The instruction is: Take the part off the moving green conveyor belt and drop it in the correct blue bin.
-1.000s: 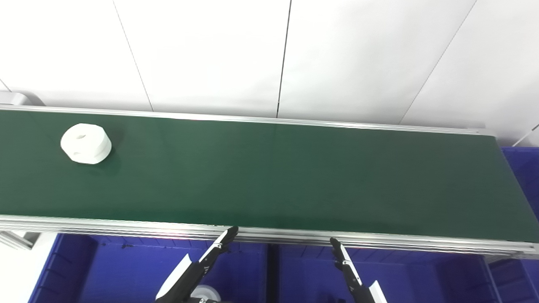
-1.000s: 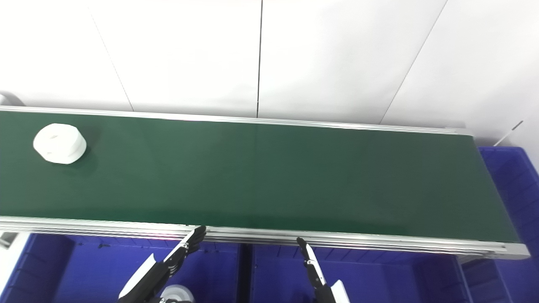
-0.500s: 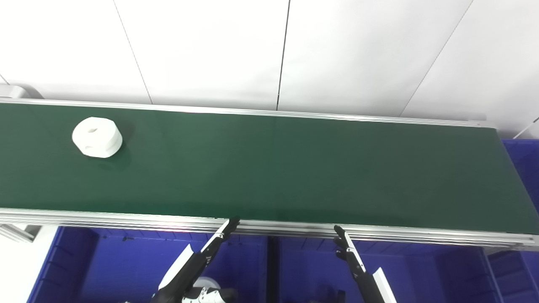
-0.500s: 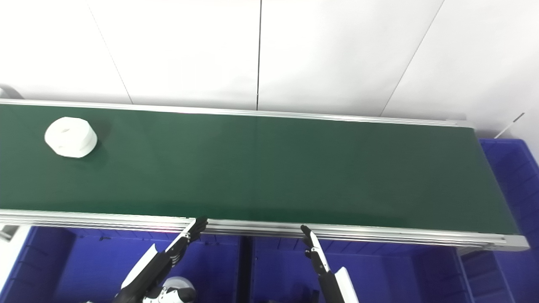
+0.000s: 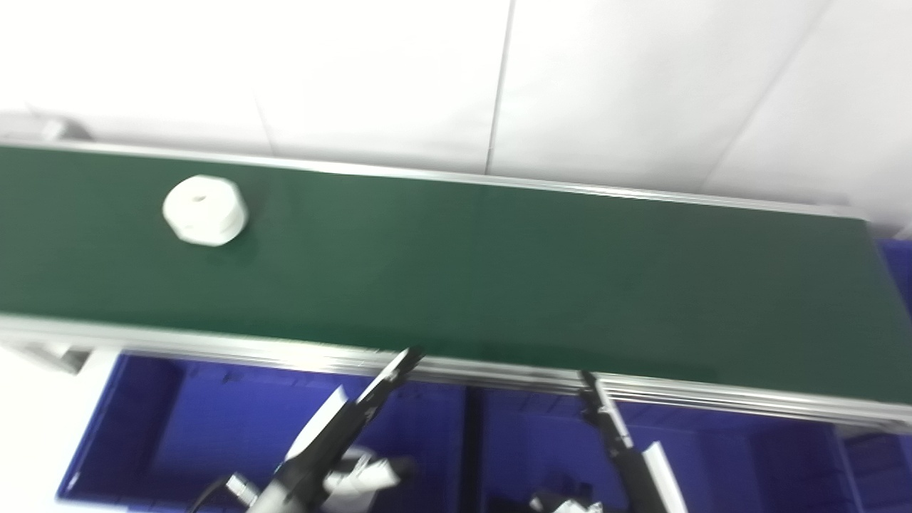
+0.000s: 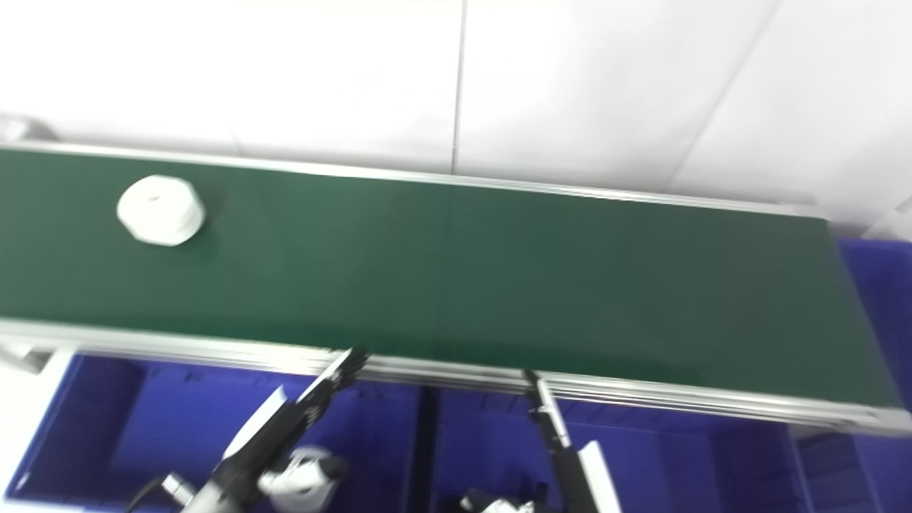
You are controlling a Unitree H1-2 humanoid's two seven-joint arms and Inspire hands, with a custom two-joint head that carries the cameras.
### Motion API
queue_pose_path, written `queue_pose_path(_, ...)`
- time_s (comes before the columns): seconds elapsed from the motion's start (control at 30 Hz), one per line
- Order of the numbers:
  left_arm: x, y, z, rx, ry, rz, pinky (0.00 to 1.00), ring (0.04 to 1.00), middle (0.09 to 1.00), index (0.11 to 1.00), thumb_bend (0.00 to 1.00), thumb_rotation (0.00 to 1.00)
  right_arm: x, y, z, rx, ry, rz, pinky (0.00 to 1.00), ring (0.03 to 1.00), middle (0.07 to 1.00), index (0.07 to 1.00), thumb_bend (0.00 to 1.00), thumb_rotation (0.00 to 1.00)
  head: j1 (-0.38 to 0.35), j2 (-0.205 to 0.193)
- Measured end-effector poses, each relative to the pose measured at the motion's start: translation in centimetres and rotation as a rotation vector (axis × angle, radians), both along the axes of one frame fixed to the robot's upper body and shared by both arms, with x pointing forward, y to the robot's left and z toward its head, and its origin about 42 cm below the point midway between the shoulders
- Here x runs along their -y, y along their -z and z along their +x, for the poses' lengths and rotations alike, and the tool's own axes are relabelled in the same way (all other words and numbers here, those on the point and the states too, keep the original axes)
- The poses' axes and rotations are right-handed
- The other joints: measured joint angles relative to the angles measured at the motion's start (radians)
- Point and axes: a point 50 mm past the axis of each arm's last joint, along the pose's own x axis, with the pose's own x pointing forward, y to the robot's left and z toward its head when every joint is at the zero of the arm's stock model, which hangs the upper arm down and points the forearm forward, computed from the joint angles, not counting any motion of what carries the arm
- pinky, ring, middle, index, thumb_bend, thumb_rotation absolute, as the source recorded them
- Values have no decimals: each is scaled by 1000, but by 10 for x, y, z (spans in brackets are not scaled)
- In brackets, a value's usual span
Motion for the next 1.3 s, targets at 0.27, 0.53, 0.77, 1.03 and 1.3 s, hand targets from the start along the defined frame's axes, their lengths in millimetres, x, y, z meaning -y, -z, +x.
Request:
queue_pose_path(0.27,0,-1,1,4,0,7,960,1000,1000,1000,650,791,2,-3,2,-19,13,-14,871,948,998,1000,726,697,78,-41)
queue_pose_path(0.53,16,7,-5,-8,-1,9,950,1000,1000,995,668,780,18,11,-6,-66,18,-43,890,960,999,1000,751,729,253,-170)
queue_pose_path(0.77,25,21,-12,-29,8,12,935,989,1000,979,654,724,23,26,-13,-114,33,-7,944,985,1000,1000,739,681,307,-290)
queue_pose_path(1.03,27,25,-7,-18,14,21,905,971,1000,965,680,686,25,42,-16,-108,39,7,869,952,986,1000,708,598,285,-344)
queue_pose_path(1.3,19,14,-1,26,-22,-6,916,962,979,943,699,635,15,52,-17,-83,51,4,893,947,972,1000,715,558,167,-399)
